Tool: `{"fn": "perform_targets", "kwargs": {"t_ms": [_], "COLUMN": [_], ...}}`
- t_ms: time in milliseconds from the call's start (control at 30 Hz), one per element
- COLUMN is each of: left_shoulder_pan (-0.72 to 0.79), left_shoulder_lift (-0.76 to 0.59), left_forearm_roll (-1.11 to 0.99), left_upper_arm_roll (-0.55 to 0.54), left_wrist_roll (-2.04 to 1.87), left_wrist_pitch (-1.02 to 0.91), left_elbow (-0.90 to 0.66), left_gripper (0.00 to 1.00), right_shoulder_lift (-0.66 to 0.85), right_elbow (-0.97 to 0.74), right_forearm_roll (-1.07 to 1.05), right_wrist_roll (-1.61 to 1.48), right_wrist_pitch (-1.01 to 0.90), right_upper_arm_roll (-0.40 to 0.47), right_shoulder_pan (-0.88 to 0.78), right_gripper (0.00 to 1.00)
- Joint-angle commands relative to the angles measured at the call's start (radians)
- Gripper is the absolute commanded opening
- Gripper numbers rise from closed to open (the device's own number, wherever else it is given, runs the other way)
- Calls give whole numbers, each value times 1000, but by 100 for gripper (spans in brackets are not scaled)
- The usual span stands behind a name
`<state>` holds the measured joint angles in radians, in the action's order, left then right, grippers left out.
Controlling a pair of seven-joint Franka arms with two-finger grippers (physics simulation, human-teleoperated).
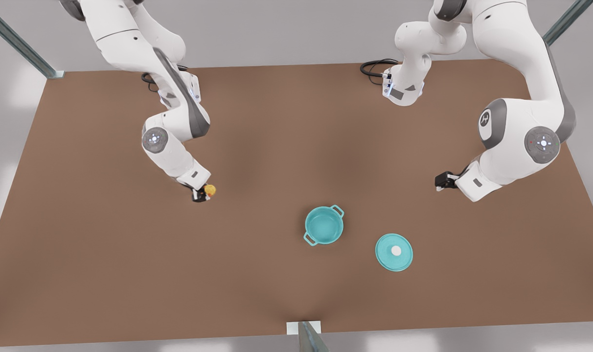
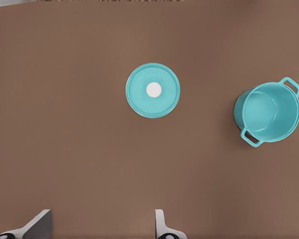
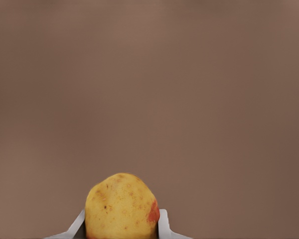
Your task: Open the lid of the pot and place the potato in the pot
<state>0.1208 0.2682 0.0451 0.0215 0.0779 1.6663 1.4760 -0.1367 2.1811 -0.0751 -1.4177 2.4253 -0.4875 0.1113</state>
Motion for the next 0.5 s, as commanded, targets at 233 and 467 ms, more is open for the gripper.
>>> {"fn": "perform_targets", "kwargs": {"t_ms": [233, 467], "left_shoulder_pan": [0, 0], "left_shoulder_lift": [5, -3], "left_forearm_roll": [-1, -2], "left_upper_arm_roll": [0, 2], "left_wrist_roll": [0, 0], "left_wrist_pitch": [9, 4], "left_elbow": [0, -2], "left_gripper": [100, 100], "right_shoulder_lift": [-179, -317], "right_elbow": [-267, -475], "right_forearm_roll": [-207, -376], "right_wrist_roll": [569, 663], "right_wrist_pitch": [-46, -37], "right_upper_arm_roll": [362, 495], "right_shoulder_pan": [-522, -717], "right_gripper": [52, 52]}}
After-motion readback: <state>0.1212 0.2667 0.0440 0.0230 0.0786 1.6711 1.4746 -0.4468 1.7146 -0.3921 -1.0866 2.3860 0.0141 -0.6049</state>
